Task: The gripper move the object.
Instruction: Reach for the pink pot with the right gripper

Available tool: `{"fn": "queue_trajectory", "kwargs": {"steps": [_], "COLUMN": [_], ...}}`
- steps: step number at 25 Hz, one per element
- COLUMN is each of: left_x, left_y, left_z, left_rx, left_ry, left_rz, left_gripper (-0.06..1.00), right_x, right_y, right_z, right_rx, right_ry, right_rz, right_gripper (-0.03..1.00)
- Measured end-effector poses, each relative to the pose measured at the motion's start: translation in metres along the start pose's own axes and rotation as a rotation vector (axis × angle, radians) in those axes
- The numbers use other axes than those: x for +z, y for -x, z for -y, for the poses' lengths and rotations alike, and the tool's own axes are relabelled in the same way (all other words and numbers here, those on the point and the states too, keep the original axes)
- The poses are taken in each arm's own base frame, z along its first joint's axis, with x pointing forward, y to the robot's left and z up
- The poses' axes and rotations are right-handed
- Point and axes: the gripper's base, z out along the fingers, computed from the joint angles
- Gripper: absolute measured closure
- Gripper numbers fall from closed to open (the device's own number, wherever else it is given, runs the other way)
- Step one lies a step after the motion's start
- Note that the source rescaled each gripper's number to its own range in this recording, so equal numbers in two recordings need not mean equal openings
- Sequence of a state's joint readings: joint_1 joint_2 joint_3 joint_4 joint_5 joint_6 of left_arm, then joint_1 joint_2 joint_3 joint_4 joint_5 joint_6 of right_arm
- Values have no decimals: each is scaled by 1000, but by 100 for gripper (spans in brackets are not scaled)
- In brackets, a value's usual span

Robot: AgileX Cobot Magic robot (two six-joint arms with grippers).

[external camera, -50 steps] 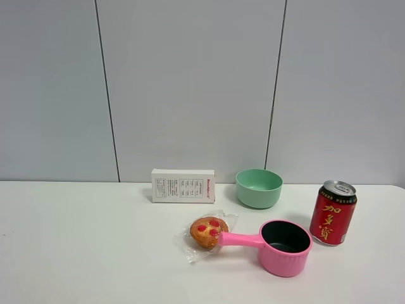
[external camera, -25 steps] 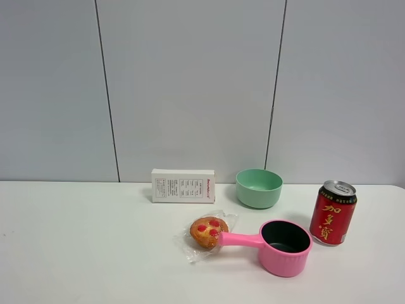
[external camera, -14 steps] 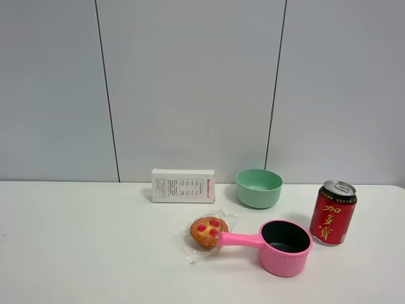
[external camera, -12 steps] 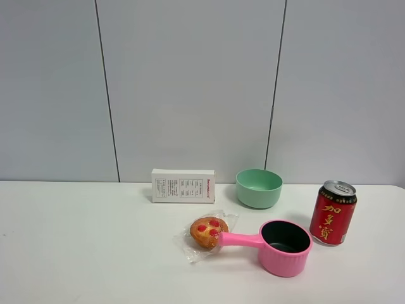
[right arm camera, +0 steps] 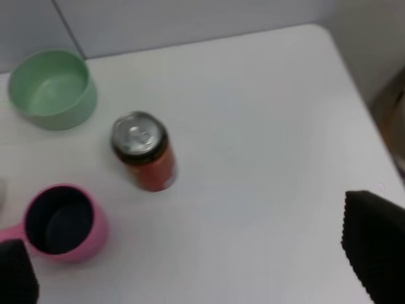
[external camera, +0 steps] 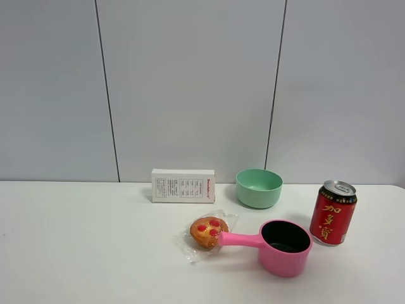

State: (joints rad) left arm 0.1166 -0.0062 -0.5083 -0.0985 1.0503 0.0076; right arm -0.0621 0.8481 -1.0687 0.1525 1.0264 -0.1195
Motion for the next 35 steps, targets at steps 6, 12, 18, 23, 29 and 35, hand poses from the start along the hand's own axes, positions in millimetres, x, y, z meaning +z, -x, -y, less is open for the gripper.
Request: {"fn": "queue_trajectory", "kwargs": {"steps": [6,12,18,23,29,35], "left_x": [0,0,0,0,0,0], "left_y": [0,0,0,0,0,0], "left_z": [0,0,0,0,0,0], "left_rx": [0,0,0,0,0,0], "left_ry": [0,0,0,0,0,0], "left_rz": [0,0,0,0,0,0], "left_gripper": [-6,-6,-6,-6,-6,-6], "right_x": [54,107,160,201,214,227], "right_y": [13,5,-8,-24,-37,-38], "right_z": [-55,-114,-135,-156,-184,-188], "right_rx": [-223,-335,-307,-485,-903,-1232], "right_ry": [262,388,269,215,351,375], "right_rz": [-69,-186,-432,-576,-558,-479], "right_gripper": [-3,-3,-3,-3,-3,-3]}}
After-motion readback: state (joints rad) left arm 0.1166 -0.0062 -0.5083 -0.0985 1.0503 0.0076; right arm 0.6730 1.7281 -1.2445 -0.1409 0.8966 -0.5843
